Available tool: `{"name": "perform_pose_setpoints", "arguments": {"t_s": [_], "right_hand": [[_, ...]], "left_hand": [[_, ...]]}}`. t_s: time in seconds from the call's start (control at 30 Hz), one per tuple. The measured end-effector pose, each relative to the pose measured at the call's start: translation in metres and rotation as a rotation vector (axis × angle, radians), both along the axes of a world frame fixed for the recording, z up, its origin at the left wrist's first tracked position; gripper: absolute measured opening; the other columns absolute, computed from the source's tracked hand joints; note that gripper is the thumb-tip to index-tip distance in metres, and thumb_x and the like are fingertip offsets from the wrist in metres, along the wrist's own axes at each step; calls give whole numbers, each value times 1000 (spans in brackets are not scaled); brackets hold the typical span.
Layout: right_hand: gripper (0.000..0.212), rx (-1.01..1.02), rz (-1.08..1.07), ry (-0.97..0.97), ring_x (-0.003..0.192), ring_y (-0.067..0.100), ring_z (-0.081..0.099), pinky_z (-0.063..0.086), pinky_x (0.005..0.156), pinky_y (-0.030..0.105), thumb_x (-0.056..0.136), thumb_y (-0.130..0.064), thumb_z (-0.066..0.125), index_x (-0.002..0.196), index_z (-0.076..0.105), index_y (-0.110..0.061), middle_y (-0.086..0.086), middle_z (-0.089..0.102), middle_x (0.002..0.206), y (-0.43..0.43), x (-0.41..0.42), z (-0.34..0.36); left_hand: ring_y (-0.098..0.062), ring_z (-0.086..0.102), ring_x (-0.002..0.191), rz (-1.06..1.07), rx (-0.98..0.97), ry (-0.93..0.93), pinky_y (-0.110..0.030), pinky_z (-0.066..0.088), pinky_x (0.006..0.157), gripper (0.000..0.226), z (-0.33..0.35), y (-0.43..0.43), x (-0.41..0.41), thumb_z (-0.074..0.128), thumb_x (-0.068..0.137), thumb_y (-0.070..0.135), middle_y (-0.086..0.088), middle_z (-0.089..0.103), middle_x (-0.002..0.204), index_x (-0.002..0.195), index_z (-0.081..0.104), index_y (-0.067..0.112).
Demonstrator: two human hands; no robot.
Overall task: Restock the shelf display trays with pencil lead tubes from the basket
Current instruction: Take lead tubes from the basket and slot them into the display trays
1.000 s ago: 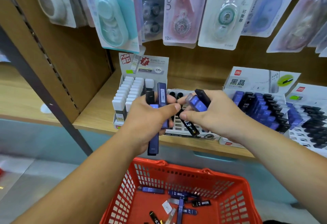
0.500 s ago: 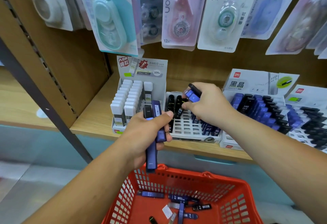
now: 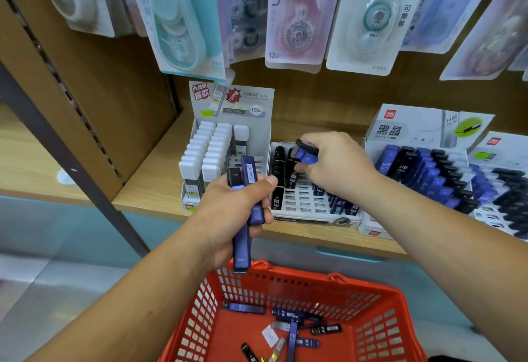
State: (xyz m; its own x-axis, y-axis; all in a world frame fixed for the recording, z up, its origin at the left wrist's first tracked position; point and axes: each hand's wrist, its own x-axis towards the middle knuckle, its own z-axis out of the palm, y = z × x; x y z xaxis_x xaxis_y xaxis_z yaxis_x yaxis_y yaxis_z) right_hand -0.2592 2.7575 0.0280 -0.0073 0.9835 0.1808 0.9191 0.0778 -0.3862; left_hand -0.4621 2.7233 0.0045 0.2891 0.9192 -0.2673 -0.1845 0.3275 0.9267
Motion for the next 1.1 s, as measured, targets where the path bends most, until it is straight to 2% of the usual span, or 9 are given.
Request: {"name": "perform_pose_setpoints", "arguments": {"t_s": [0.13,0.23,0.3,0.4,0.57,0.73,0.83,0.97,1.1], "right_hand": [[14,-70,41,-42,85,22,62,56,75,45,86,-35,77,80,67,-28,-8,64,86,1,-4,2],[13,-104,28,130,78,21,66,59,75,46,84,-32,83,88,74,-24,-2,71,83,0,-2,15],[18,-128,33,355,64,19,63,55,60,39,80,-25,88,92,74,-21,0,70,74,-10,0,29],[30,-455,74,717,50,17,43,32,44,27,82,-18,87,106,71,-14,3,55,58,-31,6,42],[6,-849,279,732,55,19,38,27,42,24,95,-8,72,95,65,-9,12,45,65,-55,11,44],[12,-862,276,995,54,15,51,29,37,19,101,-13,62,100,58,-2,13,54,72,-68,19,45],[40,-837,219,1163,60,20,53,29,38,20,98,-29,62,124,59,2,16,60,82,-70,25,37],[28,-732,124,1159,55,18,52,27,37,21,106,-29,54,105,60,-2,20,68,89,-67,34,31],[24,-646,108,1182,52,18,53,29,36,21,106,-24,54,106,60,-2,22,71,90,-70,41,33]], "left_hand": [[-19,58,56,7,2,17,-25,36,43,18,0,1,0,75,94,21,-5,58,70,103,63,12],[-21,60,57,17,32,60,-26,38,45,25,1,1,1,76,94,23,-6,60,72,110,64,8],[-21,60,57,36,73,58,-27,38,46,26,5,1,4,77,93,25,-6,60,72,110,66,9],[-19,58,56,75,157,10,-27,36,46,18,18,-2,13,75,94,27,0,64,70,104,70,13],[-18,54,53,8,241,55,-27,37,45,16,28,-8,31,79,90,29,-3,65,64,99,74,17],[-20,54,55,-15,241,108,-26,35,45,23,23,-10,42,83,86,23,-7,65,68,103,71,14],[-20,55,56,-27,229,90,-26,35,45,27,22,-8,43,84,85,22,-10,63,69,104,68,10],[-19,56,55,-31,205,66,-25,36,45,24,23,-4,42,78,91,15,-6,62,66,109,67,4],[-16,54,54,-96,181,80,-25,34,44,17,25,-4,44,76,92,12,-6,59,64,105,70,4]]}}
